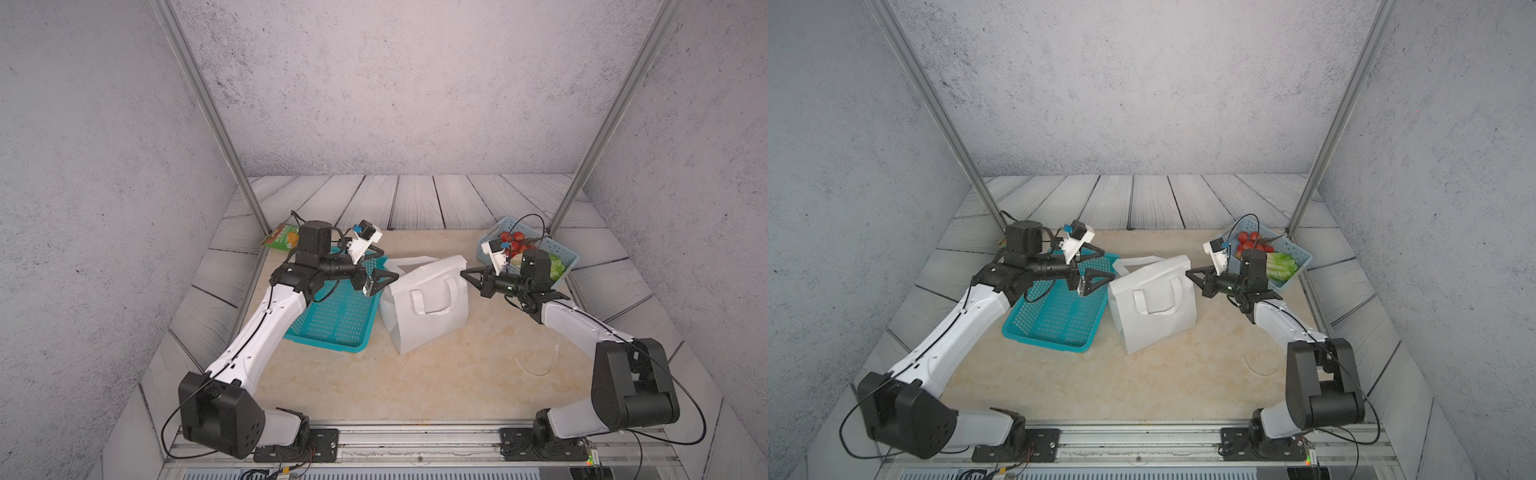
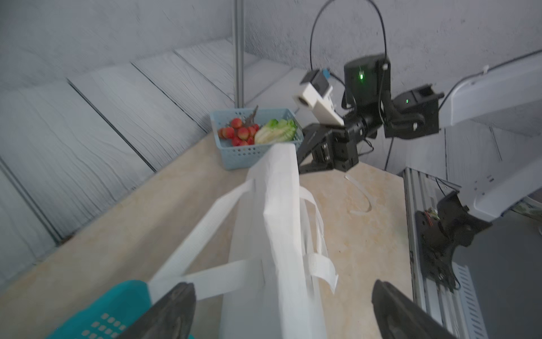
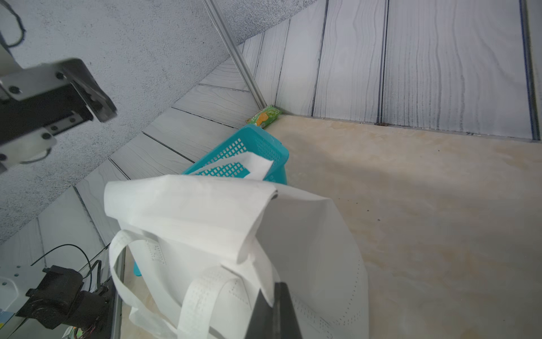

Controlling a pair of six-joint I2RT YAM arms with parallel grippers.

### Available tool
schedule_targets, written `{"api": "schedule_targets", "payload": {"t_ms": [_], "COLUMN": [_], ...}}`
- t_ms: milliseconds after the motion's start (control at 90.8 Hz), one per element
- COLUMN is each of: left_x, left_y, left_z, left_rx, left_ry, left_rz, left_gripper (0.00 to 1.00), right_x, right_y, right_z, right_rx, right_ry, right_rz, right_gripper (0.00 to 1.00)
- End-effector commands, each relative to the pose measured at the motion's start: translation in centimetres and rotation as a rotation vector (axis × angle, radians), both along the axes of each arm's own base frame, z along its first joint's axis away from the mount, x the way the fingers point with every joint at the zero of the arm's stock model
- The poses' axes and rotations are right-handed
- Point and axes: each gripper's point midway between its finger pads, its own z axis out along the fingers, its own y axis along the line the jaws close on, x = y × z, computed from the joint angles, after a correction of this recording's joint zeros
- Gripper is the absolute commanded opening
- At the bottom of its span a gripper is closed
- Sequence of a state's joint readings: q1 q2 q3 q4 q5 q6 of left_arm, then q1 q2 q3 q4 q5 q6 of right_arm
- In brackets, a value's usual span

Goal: Place the ice pack in the delivery bag
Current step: Close the delivery bag at the center of the board.

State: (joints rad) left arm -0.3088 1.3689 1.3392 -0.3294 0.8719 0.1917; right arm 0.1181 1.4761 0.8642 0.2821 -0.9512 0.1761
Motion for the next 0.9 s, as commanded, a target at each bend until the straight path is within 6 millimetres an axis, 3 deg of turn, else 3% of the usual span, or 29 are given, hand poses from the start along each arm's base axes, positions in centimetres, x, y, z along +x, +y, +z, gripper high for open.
{"api": "schedule_targets", "payload": {"t_ms": [0, 33, 44, 55, 176, 242, 330, 550, 892], "left_x": [5.0, 5.5, 6.0, 5.8, 6.8, 7.4, 8.1, 8.5, 7.5], "left_y": [-0.7, -2.0, -2.8, -3.1, -7.8, -9.3, -10.4, -12.6, -12.9], "left_z": [1.2, 0.9, -0.2, 0.5, -4.7, -7.4, -9.3, -10.3, -11.5], "left_rx": [0.004, 0.038, 0.059, 0.064, 0.198, 0.239, 0.263, 0.241, 0.248], "left_ry": [0.062, 0.093, 0.120, 0.105, 0.203, 0.256, 0.297, 0.353, 0.444], "left_rz": [0.174, 0.160, 0.145, 0.141, 0.058, 0.039, 0.032, 0.011, -0.025], "left_gripper": [1.00, 1.00, 1.00, 1.00, 1.00, 1.00, 0.99, 0.95, 0.82], "right_x": [0.3, 0.5, 0.5, 0.6, 1.4, 1.6, 1.7, 1.9, 4.3], "right_y": [0.7, 0.7, 0.7, 0.7, 0.8, 0.9, 1.0, 1.9, 2.9], "right_z": [-0.1, -0.1, -0.1, 0.0, -0.1, -0.1, -0.1, -1.1, -1.2], "right_rx": [0.018, 0.019, 0.020, 0.021, 0.022, 0.023, 0.018, -0.013, -0.007], "right_ry": [0.026, 0.029, 0.029, 0.030, 0.058, 0.078, 0.091, 0.125, 0.160], "right_rz": [0.028, 0.028, 0.028, 0.029, 0.012, 0.018, 0.018, 0.029, 0.013], "right_gripper": [0.00, 0.00, 0.00, 0.00, 0.00, 0.00, 0.00, 0.00, 0.00]}}
